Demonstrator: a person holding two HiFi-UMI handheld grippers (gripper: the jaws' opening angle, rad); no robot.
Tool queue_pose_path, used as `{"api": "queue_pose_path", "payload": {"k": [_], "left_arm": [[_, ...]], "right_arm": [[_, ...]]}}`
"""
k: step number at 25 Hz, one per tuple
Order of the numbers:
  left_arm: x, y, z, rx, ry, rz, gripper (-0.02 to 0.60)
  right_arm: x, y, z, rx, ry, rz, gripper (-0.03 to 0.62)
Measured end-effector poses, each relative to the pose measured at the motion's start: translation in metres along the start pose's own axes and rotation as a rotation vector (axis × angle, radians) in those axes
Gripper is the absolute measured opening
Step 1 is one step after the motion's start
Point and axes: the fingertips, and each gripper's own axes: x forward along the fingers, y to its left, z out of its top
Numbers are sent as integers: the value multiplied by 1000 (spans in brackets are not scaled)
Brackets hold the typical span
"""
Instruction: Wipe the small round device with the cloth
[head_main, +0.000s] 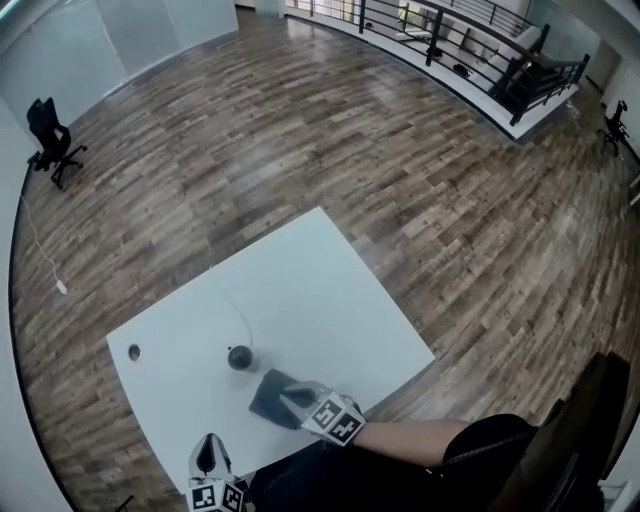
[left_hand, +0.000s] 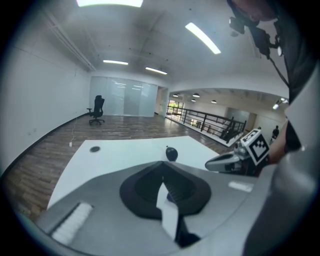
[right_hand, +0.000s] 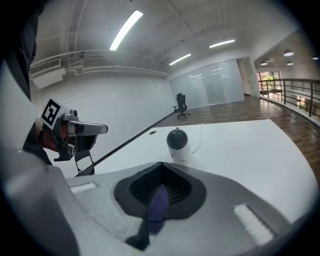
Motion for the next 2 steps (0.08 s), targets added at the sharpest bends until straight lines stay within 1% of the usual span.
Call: {"api": "queue_pose_path", "payload": {"k": [2], "left_arm": [[0, -3, -9, -2, 18, 2, 8]], "right_arm": [[-1, -7, -3, 14, 5, 1, 2]]}}
